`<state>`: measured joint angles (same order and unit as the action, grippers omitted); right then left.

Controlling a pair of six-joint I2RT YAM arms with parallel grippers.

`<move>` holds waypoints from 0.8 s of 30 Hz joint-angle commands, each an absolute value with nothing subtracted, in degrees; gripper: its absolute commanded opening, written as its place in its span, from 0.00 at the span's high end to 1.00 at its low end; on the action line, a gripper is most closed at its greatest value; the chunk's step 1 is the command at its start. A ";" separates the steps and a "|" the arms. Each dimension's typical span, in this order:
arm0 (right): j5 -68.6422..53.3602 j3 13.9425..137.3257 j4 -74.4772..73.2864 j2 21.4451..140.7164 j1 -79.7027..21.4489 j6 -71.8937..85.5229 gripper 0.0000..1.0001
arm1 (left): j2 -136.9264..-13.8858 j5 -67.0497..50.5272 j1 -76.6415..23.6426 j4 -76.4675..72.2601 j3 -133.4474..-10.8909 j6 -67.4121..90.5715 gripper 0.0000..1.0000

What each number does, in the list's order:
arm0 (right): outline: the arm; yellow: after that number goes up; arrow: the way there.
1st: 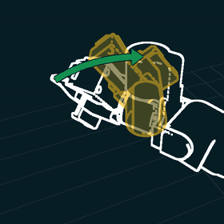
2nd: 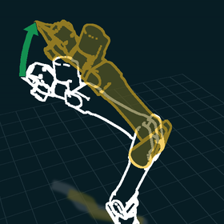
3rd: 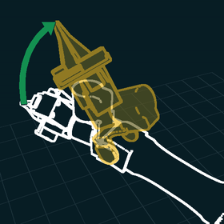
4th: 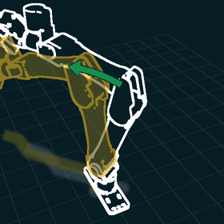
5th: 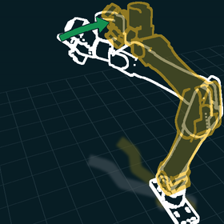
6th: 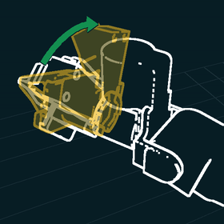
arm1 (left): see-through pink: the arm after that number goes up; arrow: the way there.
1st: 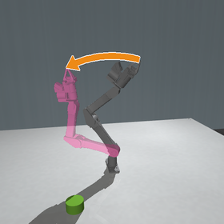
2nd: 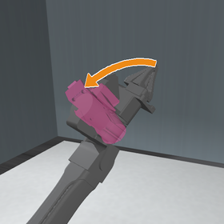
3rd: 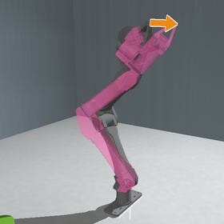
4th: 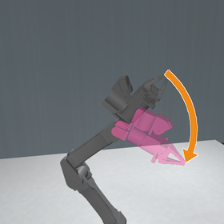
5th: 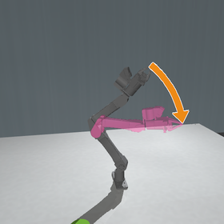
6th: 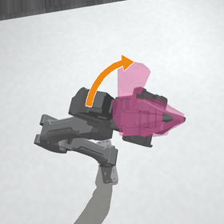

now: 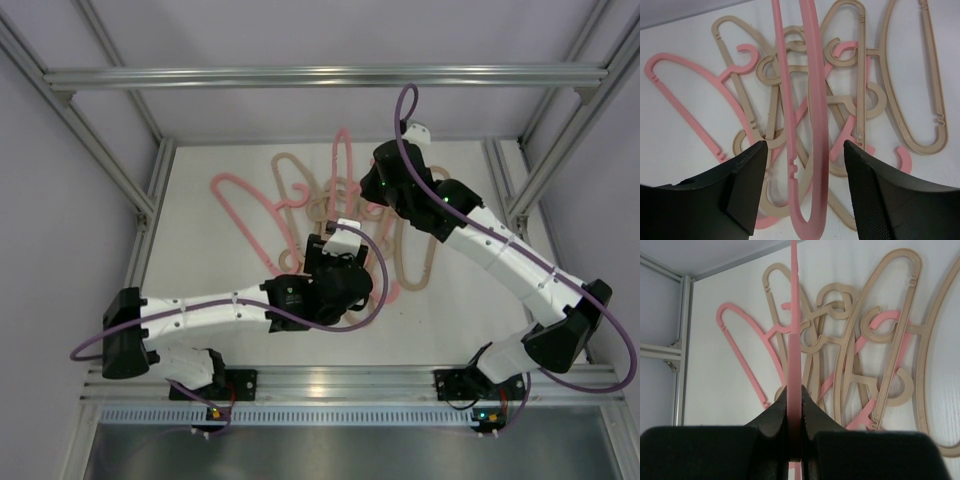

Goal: Organize the hangers

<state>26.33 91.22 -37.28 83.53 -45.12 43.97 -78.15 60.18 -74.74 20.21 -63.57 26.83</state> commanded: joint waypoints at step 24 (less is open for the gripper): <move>27.86 95.19 -37.71 84.20 -46.14 45.35 1.00 | -82.27 63.54 -75.59 24.07 -60.64 34.62 0.74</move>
<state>26.55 92.03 -37.76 84.07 -45.15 44.38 -82.13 61.84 -75.18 22.98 -61.08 32.80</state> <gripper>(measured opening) 0.030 0.301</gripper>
